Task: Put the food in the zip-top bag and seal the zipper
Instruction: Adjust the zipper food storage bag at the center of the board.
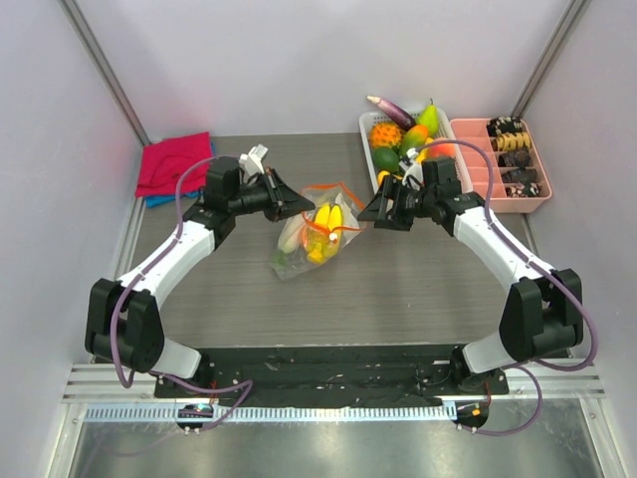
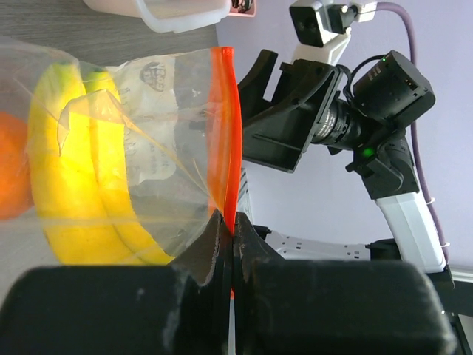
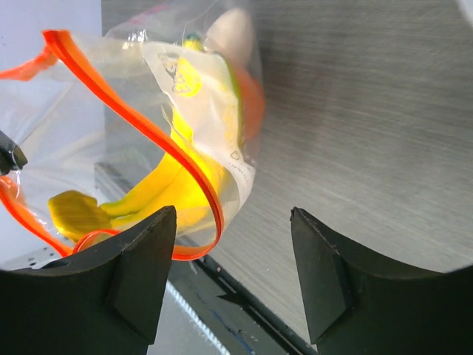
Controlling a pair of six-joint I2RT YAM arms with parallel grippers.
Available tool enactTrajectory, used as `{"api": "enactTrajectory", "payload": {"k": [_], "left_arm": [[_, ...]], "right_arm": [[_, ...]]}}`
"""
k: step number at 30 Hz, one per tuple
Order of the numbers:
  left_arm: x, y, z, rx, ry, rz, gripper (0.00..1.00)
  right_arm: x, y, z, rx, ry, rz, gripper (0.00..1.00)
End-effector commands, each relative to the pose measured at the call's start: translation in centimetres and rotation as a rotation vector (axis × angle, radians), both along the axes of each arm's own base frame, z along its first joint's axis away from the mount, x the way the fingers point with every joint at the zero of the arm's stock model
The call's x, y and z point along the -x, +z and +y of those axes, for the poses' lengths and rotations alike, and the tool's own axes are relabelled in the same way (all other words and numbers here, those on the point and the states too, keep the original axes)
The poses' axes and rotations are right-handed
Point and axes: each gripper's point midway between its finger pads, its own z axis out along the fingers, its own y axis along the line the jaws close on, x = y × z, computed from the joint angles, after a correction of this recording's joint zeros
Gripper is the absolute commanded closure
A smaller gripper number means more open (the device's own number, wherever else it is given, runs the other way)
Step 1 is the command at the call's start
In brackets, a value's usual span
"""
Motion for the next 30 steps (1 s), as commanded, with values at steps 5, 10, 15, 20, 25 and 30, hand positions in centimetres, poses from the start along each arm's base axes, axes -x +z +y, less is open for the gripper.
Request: {"api": "enactTrajectory", "payload": {"k": [5, 10, 15, 20, 25, 30], "left_arm": [[0.4, 2.3, 0.2, 0.005, -0.02, -0.074, 1.0], [1.6, 0.3, 2.1, -0.261, -0.067, -0.087, 0.99], [0.9, -0.1, 6.5, -0.732, -0.031, -0.327, 0.97], [3.4, -0.3, 7.9, -0.968, -0.175, -0.42, 0.94], [5.1, -2.6, 6.5, -0.92, -0.277, -0.335, 1.0], [4.2, -3.7, 5.2, -0.878, -0.269, -0.252, 1.0]], "right_arm": [[0.8, 0.8, 3.2, -0.138, 0.068, 0.024, 0.83], [0.9, 7.1, 3.8, -0.242, 0.102, -0.094, 0.99], [3.1, 15.5, 4.8, -0.413, 0.146, -0.259, 0.99], [4.2, 15.0, 6.0, -0.396, 0.181, -0.214, 0.99], [3.9, 10.8, 7.1, -0.333, 0.169, -0.139, 0.99], [2.2, 8.8, 6.8, -0.226, 0.171, -0.185, 0.98]]}}
